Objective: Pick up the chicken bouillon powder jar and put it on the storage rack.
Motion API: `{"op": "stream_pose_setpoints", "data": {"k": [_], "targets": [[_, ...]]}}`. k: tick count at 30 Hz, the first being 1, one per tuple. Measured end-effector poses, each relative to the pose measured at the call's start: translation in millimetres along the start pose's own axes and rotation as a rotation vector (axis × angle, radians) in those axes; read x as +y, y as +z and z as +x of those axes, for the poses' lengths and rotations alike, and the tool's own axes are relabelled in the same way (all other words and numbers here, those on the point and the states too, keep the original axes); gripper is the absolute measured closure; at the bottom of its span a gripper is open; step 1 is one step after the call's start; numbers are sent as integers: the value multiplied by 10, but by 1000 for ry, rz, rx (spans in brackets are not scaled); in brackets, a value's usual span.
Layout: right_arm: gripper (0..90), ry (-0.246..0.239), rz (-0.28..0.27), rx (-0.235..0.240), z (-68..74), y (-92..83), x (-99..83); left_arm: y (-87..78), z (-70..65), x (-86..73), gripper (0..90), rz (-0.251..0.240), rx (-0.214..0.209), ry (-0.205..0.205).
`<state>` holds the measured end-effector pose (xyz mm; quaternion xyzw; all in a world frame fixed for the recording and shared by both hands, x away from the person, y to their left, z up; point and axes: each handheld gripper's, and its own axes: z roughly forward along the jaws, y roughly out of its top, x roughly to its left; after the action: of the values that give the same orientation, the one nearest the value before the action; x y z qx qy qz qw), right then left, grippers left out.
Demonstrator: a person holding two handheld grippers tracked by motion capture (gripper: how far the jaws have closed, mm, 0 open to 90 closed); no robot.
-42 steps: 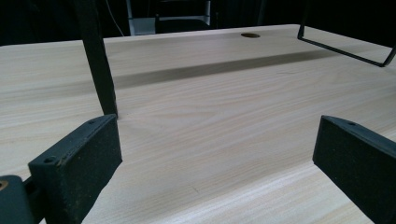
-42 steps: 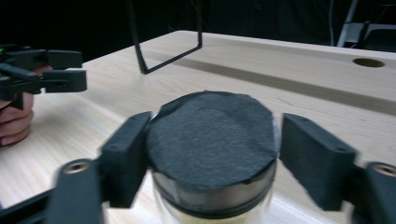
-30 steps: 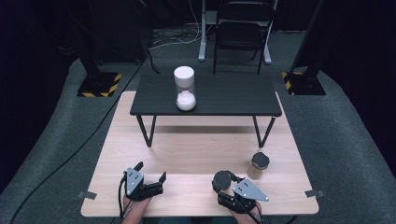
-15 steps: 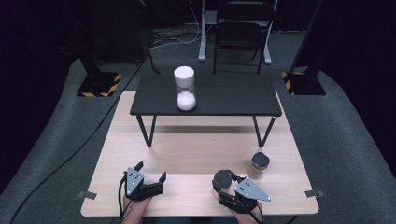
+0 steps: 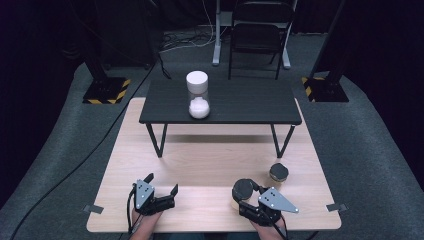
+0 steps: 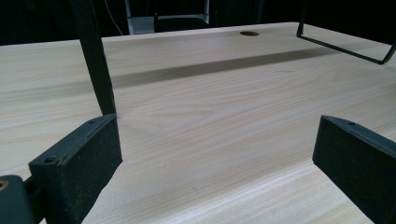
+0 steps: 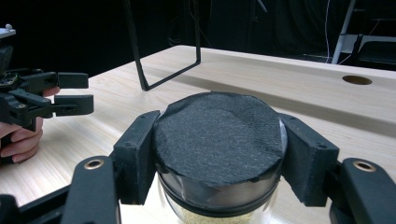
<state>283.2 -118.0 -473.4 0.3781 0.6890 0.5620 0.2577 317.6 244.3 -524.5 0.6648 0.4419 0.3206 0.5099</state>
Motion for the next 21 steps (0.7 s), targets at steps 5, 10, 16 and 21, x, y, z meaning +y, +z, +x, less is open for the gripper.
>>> {"op": "stream_pose_setpoints", "data": {"k": [5,10,16,21], "targets": [[345,-12,-7,-1,-16,-10,77,1,-1,0,9,0,1,0],[345,-14,-15,6,-36,-20,167,0,-1,0,9,-1,-1,1],[345,-19,-25,7,-59,-28,276,0,-1,0,9,-1,-2,1],[345,-29,-35,7,-67,-34,380,-3,0,-2,9,-4,-2,1]]}}
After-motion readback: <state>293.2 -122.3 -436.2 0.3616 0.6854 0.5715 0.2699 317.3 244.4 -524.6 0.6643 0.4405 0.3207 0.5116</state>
